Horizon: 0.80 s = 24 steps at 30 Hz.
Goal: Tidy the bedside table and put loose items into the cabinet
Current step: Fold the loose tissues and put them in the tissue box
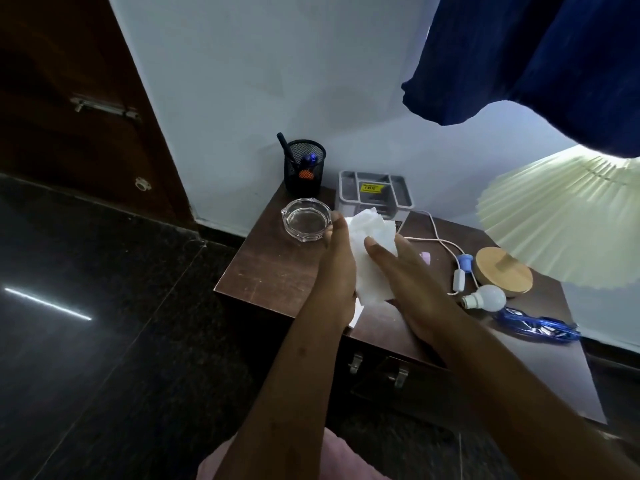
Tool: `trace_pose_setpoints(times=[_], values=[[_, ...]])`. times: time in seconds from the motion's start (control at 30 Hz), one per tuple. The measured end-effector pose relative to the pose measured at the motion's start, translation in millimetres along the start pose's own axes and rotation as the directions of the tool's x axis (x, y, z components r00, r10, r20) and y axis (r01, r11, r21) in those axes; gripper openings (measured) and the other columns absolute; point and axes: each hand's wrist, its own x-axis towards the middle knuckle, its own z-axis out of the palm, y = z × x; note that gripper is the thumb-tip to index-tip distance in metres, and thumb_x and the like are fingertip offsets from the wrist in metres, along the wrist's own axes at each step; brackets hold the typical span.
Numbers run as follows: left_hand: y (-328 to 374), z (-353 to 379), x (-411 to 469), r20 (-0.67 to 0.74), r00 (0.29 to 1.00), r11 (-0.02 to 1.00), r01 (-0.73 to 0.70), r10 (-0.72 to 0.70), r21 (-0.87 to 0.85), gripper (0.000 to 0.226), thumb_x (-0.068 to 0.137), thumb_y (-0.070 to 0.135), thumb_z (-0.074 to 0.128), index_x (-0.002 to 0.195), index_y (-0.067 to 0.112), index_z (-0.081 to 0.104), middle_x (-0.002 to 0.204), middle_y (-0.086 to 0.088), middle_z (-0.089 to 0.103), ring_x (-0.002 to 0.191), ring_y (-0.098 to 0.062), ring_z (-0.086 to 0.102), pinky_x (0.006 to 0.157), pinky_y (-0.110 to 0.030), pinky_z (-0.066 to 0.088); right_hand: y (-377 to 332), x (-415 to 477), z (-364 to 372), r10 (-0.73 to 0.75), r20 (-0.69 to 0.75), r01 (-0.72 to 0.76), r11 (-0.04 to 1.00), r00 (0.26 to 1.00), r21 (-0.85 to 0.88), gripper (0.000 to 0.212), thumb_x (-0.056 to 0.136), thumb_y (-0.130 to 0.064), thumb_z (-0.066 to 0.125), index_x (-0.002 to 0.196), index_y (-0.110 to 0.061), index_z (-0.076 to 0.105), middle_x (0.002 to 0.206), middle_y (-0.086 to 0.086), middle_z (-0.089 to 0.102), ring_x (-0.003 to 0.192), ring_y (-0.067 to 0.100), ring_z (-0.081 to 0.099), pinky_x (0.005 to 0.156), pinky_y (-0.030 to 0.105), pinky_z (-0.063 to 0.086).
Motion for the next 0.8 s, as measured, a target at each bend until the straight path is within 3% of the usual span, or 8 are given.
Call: trace_pose_setpoints(times=[0.1, 0.2, 0.3, 0.4, 0.47, 0.6, 0.7, 0.8], values=[[-4, 4, 2, 0.021, 0.999, 0.997, -0.047, 0.046, 0.053, 0.073, 0.085, 0.07, 0.037, 0.141, 0.023, 0.037, 0.136, -0.007, 0.053, 0.104, -0.016, 0.06, 0.085, -0.037, 0.052, 1, 5, -1, 0.059, -0.071, -0.052, 0.994, 0.996, 0.092, 0.022, 0.096, -0.025, 0.053, 0.117, -0.02, 0.056, 0.11, 0.006, 0.066, 0.097, 0.02, 0.065, 0.07, 0.035, 0.057], [-3, -1, 5, 0.018, 0.998, 0.996, -0.063, 0.062, 0.055, 0.072, 0.083, 0.072, 0.033, 0.139, 0.028, 0.039, 0.127, -0.009, 0.06, 0.108, -0.027, 0.063, 0.093, -0.05, 0.051, 2, 7, -7, 0.106, -0.039, -0.099, 0.985, 0.994, 0.143, 0.009, 0.096, -0.02, 0.053, 0.099, -0.021, 0.061, 0.092, 0.001, 0.068, 0.079, 0.014, 0.066, 0.064, 0.034, 0.056], [0, -5, 8, 0.001, 0.987, 0.987, -0.159, 0.159, 0.002, 0.055, 0.091, 0.064, 0.032, 0.136, 0.034, 0.042, 0.127, -0.004, 0.059, 0.112, -0.027, 0.06, 0.098, -0.049, 0.048, 3, 6, -13, 0.14, -0.007, -0.137, 0.979, 0.99, 0.15, 0.008, 0.095, -0.022, 0.054, 0.097, -0.022, 0.062, 0.088, -0.002, 0.067, 0.078, 0.013, 0.065, 0.063, 0.034, 0.057], [2, -4, 7, 0.0, 0.969, 0.969, -0.247, 0.247, -0.007, 0.045, 0.098, 0.051, 0.026, 0.132, 0.031, 0.047, 0.114, 0.0, 0.061, 0.099, -0.018, 0.062, 0.087, -0.037, 0.052, 6, 6, -11, 0.17, 0.071, -0.18, 0.967, 0.983, 0.181, 0.022, 0.096, -0.024, 0.053, 0.115, -0.015, 0.057, 0.098, 0.004, 0.065, 0.084, 0.018, 0.063, 0.065, 0.038, 0.059], [1, -2, 6, 0.001, 0.955, 0.954, -0.298, 0.298, -0.019, 0.041, 0.1, 0.046, 0.027, 0.12, 0.024, 0.055, 0.104, 0.002, 0.062, 0.087, -0.012, 0.062, 0.077, -0.03, 0.051, 6, 5, -6, 0.167, 0.128, -0.191, 0.957, 0.978, 0.216, 0.03, 0.096, -0.026, 0.052, 0.122, -0.012, 0.053, 0.099, 0.007, 0.064, 0.079, 0.019, 0.065, 0.059, 0.036, 0.056], [0, -4, 6, -0.076, 0.936, 0.939, -0.343, 0.344, 0.024, 0.036, 0.1, 0.042, 0.032, 0.089, 0.024, 0.061, 0.086, 0.002, 0.065, 0.073, -0.013, 0.064, 0.066, -0.027, 0.053, 8, 7, -1, 0.159, 0.111, -0.187, 0.929, 0.981, 0.318, 0.024, 0.099, -0.032, 0.044, 0.112, -0.017, 0.057, 0.083, -0.002, 0.068, 0.066, 0.011, 0.066, 0.053, 0.031, 0.055], [-2, -5, 3, -0.077, 0.95, 0.948, -0.293, 0.303, 0.122, 0.038, 0.099, 0.045, 0.035, 0.084, 0.022, 0.061, 0.085, -0.003, 0.065, 0.071, -0.015, 0.062, 0.064, -0.027, 0.051, 12, 8, 2, 0.205, 0.103, -0.228, 0.918, 0.973, 0.324, 0.034, 0.098, -0.04, 0.042, 0.121, -0.017, 0.053, 0.098, 0.004, 0.065, 0.079, 0.02, 0.064, 0.053, 0.032, 0.054], [1, -6, 1, -0.109, 0.947, 0.95, -0.289, 0.302, 0.121, 0.034, 0.1, 0.039, 0.036, 0.081, 0.02, 0.056, 0.081, -0.001, 0.062, 0.068, -0.013, 0.059, 0.061, -0.025, 0.047, 15, 11, 1, 0.215, 0.051, -0.219, 0.92, 0.975, 0.324, 0.033, 0.096, -0.041, 0.046, 0.122, -0.021, 0.051, 0.099, 0.002, 0.065, 0.082, 0.02, 0.063, 0.055, 0.032, 0.054]])
